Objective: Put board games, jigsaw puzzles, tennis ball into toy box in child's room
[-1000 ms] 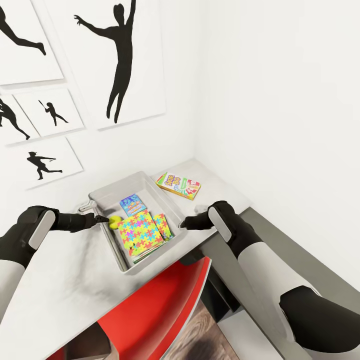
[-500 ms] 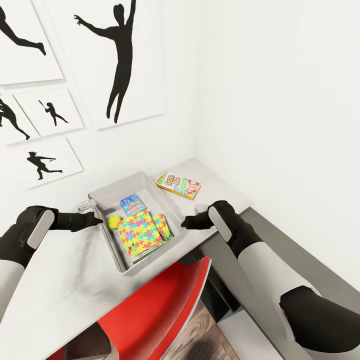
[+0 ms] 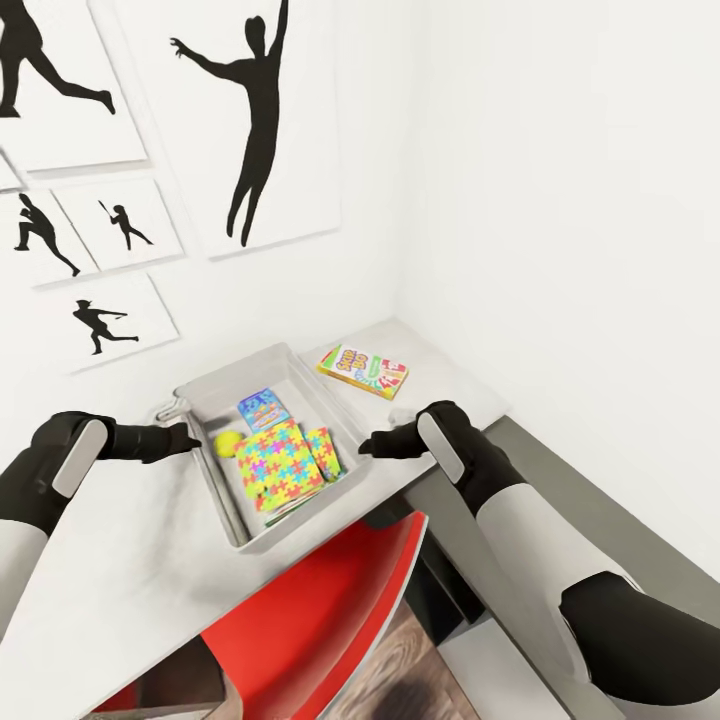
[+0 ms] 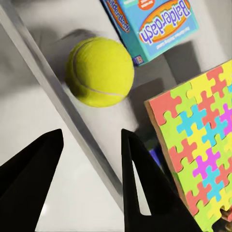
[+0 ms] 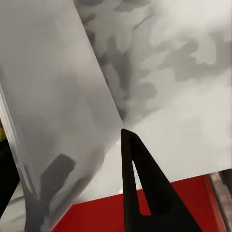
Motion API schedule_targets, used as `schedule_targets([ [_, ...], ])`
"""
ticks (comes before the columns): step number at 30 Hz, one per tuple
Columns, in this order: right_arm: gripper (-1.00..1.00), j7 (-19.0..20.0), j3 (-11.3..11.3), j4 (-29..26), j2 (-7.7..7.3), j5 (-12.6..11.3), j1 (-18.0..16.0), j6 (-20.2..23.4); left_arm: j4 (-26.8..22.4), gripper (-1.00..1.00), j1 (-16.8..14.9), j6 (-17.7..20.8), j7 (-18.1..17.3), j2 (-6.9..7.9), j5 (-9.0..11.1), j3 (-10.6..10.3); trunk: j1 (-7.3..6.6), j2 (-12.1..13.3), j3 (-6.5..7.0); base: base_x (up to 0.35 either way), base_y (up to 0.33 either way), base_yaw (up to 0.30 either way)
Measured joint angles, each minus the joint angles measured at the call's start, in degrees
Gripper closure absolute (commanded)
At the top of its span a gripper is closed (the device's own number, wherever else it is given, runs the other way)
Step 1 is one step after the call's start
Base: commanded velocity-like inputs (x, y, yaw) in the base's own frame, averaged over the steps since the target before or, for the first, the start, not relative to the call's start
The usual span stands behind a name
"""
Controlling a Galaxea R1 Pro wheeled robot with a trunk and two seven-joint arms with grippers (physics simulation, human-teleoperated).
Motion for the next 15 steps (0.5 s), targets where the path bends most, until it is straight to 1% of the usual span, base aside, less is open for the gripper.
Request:
schedule_targets([
  [7,1.00,0.00,0.00,-0.01,0.00,0.02,0.00,-0.01,0.04,1.00,0.02,0.00,-0.01,0.00,-0.11,0.03,0.00,0.01,0.06,-0.004,0.000,0.016],
  [12,1.00,0.00,0.07,0.01,0.00,0.01,0.00,-0.08,0.05,1.00,0.03,-0.01,0.02,0.01,-0.89,0.03,0.00,0.01,0.42,-0.002,0.001,0.079],
  [15,1.00,0.00,0.10,0.01,-0.02,-0.01,0.00,-0.09,0.05,1.00,0.03,0.00,0.05,0.01,-1.39,0.02,0.01,0.01,0.67,-0.072,0.049,0.090],
])
